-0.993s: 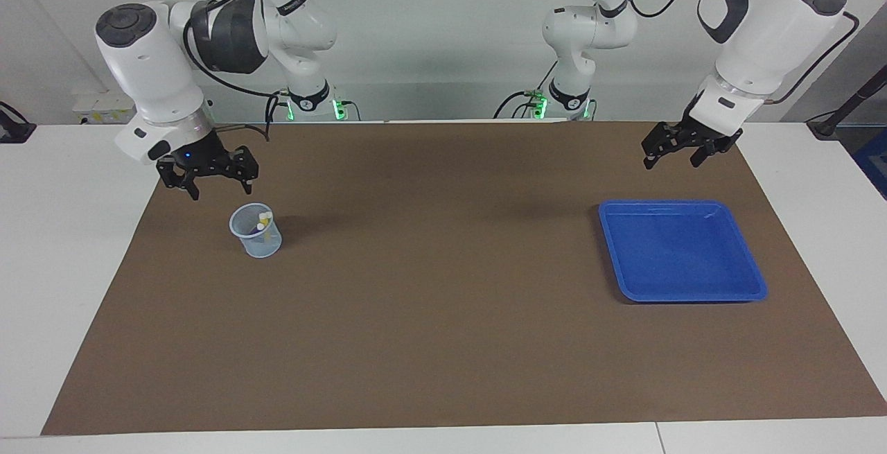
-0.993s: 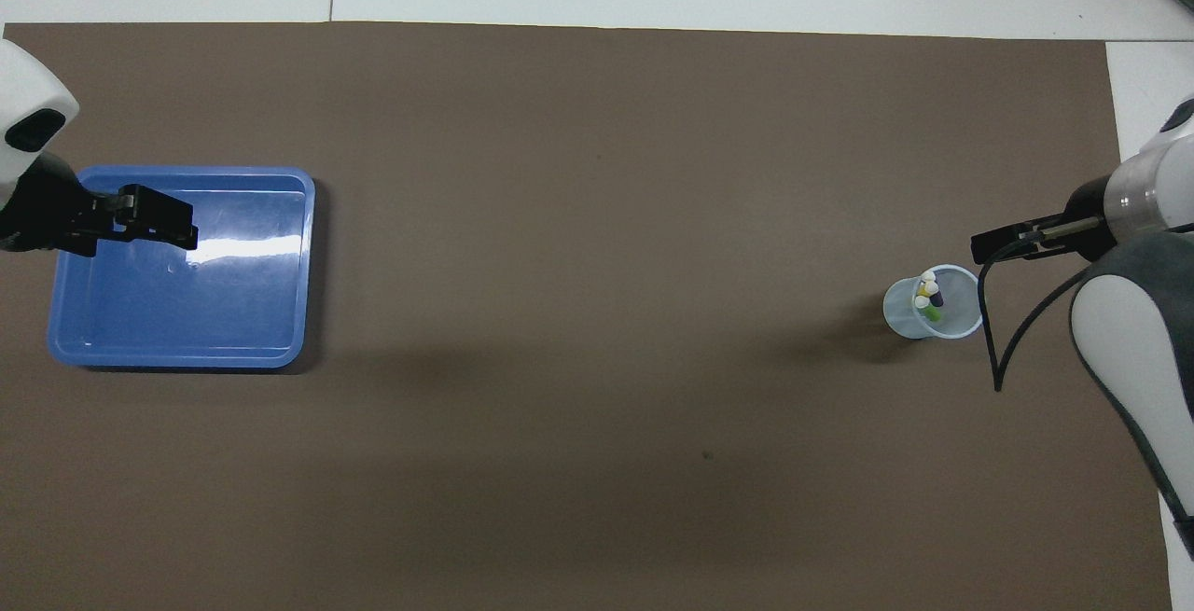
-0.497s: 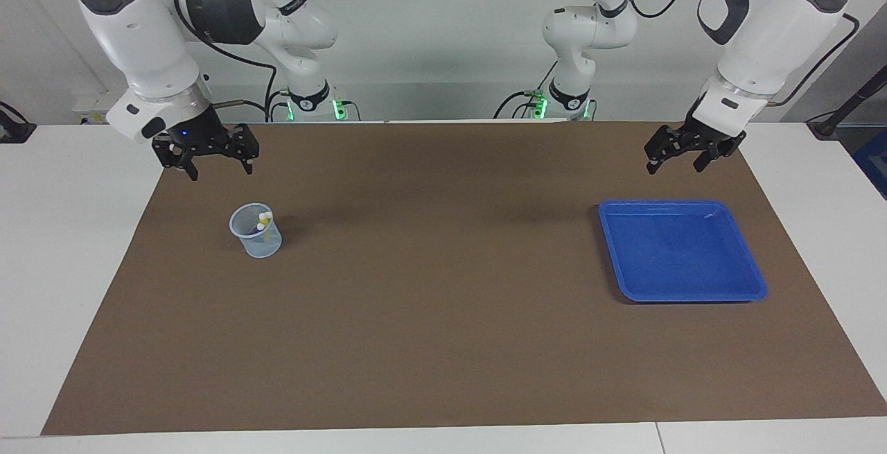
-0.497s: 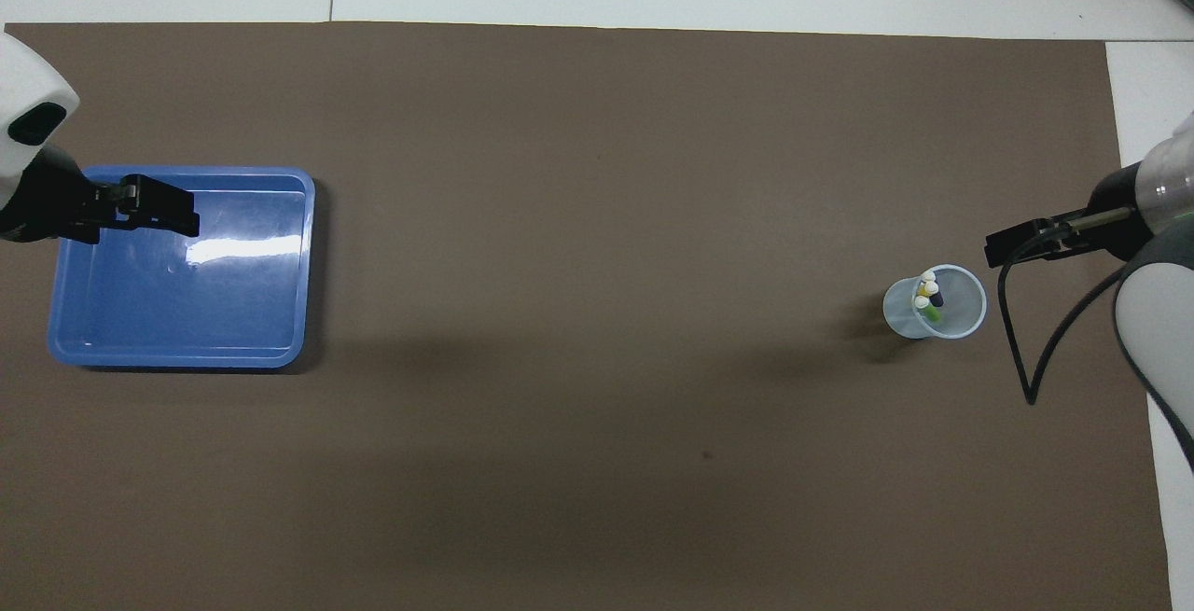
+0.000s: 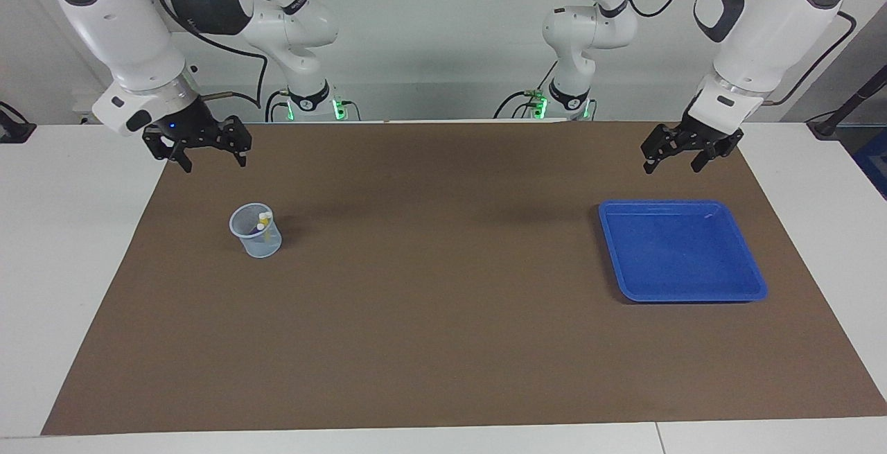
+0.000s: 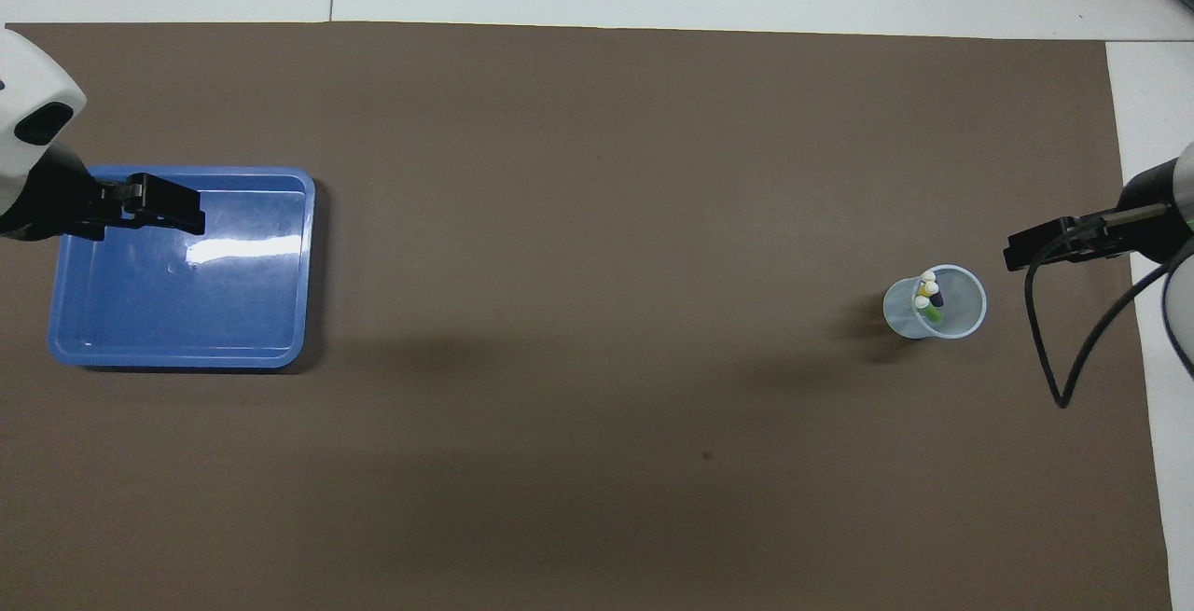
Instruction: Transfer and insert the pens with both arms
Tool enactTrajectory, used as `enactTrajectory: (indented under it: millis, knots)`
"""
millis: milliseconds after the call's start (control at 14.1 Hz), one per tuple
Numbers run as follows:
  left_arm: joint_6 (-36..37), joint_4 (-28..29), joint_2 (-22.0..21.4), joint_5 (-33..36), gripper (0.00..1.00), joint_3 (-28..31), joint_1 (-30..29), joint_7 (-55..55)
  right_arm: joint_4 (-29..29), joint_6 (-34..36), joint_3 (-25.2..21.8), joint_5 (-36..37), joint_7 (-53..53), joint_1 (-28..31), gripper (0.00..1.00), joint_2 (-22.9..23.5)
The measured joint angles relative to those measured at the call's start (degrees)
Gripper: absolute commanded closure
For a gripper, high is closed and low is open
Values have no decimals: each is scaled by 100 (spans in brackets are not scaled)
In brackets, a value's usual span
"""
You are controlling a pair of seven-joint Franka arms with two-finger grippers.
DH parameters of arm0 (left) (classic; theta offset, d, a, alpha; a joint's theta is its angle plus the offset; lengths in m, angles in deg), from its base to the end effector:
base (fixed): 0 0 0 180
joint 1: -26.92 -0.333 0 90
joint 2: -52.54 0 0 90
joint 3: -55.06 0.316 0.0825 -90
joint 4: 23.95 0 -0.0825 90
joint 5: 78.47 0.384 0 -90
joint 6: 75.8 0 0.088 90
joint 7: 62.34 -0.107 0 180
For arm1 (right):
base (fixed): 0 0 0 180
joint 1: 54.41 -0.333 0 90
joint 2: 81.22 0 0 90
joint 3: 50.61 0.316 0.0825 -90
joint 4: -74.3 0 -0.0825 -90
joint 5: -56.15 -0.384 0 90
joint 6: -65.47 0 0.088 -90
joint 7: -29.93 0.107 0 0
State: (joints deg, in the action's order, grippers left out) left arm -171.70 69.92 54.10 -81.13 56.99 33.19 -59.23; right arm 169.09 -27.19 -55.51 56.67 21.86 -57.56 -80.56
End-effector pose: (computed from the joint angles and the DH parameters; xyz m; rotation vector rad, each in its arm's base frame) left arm 0.5680 -0.0479 0.5863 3.0958 -0.0262 0.0081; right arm 0.5586 -0.0178 0.5826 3.1300 0.1738 -0.0773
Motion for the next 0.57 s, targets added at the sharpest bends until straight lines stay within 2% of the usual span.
enactTrajectory:
  millis: [284, 567]
  knots:
    - [173, -3, -94, 299, 0, -63, -8, -1, -151, 175, -21, -14, 30, -9, 0, 21]
    - [168, -4, -114, 322, 0, -87, -123, -1, -322, 205, -15, -35, 522, -184, 0, 112]
